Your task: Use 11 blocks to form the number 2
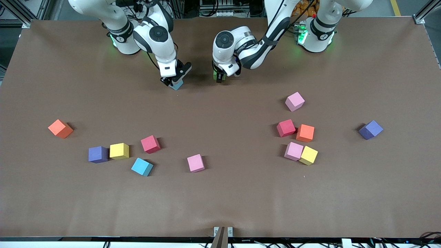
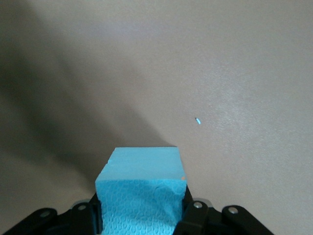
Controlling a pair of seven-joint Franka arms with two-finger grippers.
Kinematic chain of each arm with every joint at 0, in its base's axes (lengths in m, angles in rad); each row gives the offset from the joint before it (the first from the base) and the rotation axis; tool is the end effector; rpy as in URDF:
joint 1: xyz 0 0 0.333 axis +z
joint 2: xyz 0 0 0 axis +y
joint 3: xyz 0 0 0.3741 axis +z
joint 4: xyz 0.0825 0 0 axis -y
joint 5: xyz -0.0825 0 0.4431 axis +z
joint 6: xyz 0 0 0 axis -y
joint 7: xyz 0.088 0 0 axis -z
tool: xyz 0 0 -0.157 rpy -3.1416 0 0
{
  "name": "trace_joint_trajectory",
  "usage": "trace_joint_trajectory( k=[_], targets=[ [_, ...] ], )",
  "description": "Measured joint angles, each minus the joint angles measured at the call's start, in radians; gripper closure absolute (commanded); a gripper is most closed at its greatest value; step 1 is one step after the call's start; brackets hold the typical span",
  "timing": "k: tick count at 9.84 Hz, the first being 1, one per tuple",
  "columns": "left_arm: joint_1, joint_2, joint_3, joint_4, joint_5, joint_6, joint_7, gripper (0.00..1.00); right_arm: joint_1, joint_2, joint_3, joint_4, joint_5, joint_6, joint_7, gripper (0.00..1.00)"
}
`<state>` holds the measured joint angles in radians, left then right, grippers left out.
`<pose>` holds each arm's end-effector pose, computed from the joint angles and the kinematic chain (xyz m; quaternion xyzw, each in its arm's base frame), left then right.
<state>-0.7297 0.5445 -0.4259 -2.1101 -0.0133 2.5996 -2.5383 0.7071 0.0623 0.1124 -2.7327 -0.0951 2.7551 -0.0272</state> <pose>0.2467 -0.5847 0.1261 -0.7444 -0.6584 0.1057 0.0348 0.2811 0.3058 0.1523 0.8924 0.4507 -0.0128 0.0201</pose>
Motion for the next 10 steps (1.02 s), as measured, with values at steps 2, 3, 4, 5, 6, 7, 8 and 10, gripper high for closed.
trace_joint_trajectory(
  k=[2, 3, 4, 5, 6, 7, 8, 10],
  targets=[
    [0.008, -0.005, 0.0, 0.012, 0.0, -0.005, -0.005, 0.0, 0.031, 0.0, 0.002, 0.01, 0.0, 0.005, 0.0, 0.84],
    [0.016, -0.016, -0.001, 0.022, 0.0, -0.027, -0.008, 0.0, 0.046, 0.0, 0.003, 0.019, 0.0, 0.005, 0.0, 0.84],
    [0.023, -0.035, -0.005, 0.032, 0.0, -0.067, -0.009, 0.0, 0.064, 0.0, 0.004, 0.028, 0.0, 0.005, 0.0, 0.84],
    [0.03, -0.056, -0.01, 0.039, 0.0, -0.111, -0.011, 0.0, 0.084, 0.001, 0.005, 0.037, -0.001, 0.005, 0.0, 0.84],
    [0.046, -0.083, -0.018, 0.046, 0.0, -0.164, -0.011, 0.0, 0.109, 0.002, 0.007, 0.047, -0.003, 0.005, 0.0, 0.84],
    [0.075, -0.113, -0.023, 0.052, 0.002, -0.225, 0.003, 0.0, 0.129, 0.007, 0.008, 0.059, -0.022, 0.005, -0.002, 0.84],
    [0.113, -0.149, -0.025, 0.055, 0.002, -0.305, 0.057, 0.0, 0.14, 0.016, 0.01, 0.075, -0.067, 0.005, -0.005, 0.84],
    [0.217, -0.217, -0.024, 0.056, 0.003, -0.453, 0.24, 0.0, 0.143, 0.042, 0.011, 0.111, -0.114, 0.004, -0.038, 0.87]
  ],
)
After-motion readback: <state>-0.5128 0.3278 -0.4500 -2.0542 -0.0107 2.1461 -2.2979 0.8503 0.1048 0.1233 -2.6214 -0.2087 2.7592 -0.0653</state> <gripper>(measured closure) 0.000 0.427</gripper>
